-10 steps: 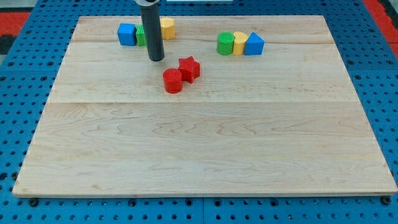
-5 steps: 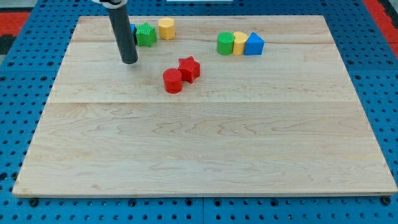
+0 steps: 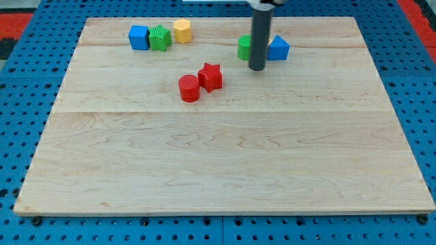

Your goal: Push the red star into the red circle

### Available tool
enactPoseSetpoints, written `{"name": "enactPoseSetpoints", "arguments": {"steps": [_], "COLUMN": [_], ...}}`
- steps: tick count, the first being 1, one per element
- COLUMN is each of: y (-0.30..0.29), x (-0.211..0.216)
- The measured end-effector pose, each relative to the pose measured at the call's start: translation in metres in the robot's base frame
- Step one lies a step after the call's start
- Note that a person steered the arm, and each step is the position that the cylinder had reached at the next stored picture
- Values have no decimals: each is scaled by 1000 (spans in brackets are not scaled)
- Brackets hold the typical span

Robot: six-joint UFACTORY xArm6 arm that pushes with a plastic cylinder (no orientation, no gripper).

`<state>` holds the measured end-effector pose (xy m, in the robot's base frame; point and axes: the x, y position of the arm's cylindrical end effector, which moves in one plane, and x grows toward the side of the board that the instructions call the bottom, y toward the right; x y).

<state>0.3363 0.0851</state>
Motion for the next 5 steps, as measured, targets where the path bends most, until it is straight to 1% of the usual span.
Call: {"name": "enactPoseSetpoints", "arguments": {"steps": [1,2,3,4,5], "y": [-14,-65,-91,-62,25], "x": [2,3,12,15,-1]}}
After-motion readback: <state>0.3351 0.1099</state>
